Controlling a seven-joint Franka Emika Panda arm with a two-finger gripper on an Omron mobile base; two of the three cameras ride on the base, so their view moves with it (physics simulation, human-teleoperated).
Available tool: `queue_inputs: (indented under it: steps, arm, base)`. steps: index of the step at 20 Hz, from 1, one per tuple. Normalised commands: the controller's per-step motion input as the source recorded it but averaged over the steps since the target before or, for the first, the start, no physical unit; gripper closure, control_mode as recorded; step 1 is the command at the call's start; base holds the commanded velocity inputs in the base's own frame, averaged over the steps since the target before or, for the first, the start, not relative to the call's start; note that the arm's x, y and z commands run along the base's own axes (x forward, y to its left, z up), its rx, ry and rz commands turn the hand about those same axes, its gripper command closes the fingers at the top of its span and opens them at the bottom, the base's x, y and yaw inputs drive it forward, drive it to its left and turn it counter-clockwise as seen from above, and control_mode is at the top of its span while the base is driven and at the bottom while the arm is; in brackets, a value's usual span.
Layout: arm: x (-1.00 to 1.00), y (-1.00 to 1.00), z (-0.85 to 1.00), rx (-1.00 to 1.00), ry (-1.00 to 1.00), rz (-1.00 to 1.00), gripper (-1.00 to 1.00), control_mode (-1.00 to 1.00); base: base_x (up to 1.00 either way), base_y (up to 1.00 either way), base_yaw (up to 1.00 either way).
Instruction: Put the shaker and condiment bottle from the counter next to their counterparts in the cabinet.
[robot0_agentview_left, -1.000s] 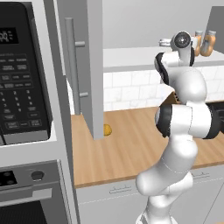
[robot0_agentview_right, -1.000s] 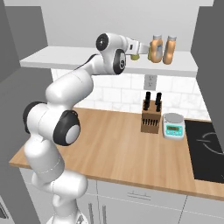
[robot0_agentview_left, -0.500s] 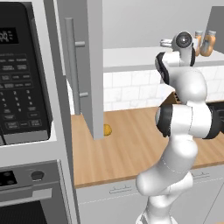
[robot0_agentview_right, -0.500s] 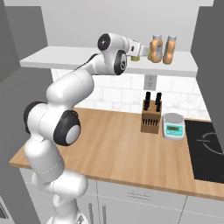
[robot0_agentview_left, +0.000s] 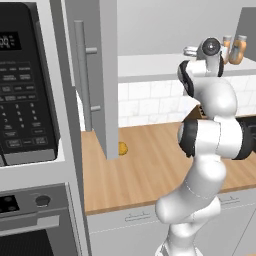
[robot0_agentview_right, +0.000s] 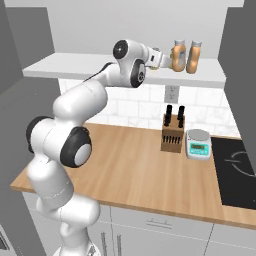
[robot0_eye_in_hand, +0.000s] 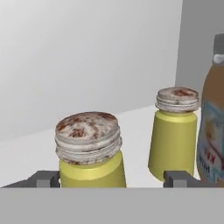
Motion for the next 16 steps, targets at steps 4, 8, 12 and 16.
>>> queue_inputs:
  steps: [4,8,12,16]
  arm:
    - [-0.52,0.02,-0.06,0.00,-0.15,0.00,-1.00,-1.00]
    - [-0.97,0.16,0.00,0.00,-0.17,0.00,-1.00,-1.00]
    - [-1.00,0.23,0.01,0.00,-0.17,0.00,-1.00,-1.00]
    - [-1.00,0.25,0.10,0.00,-0.18,0.00,-1.00,-1.00]
  base:
    - [0.00,0.00,0.00]
    - [0.00,0.00,0.00]
    - [0.00,0.00,0.00]
    - [0.00,0.00,0.00]
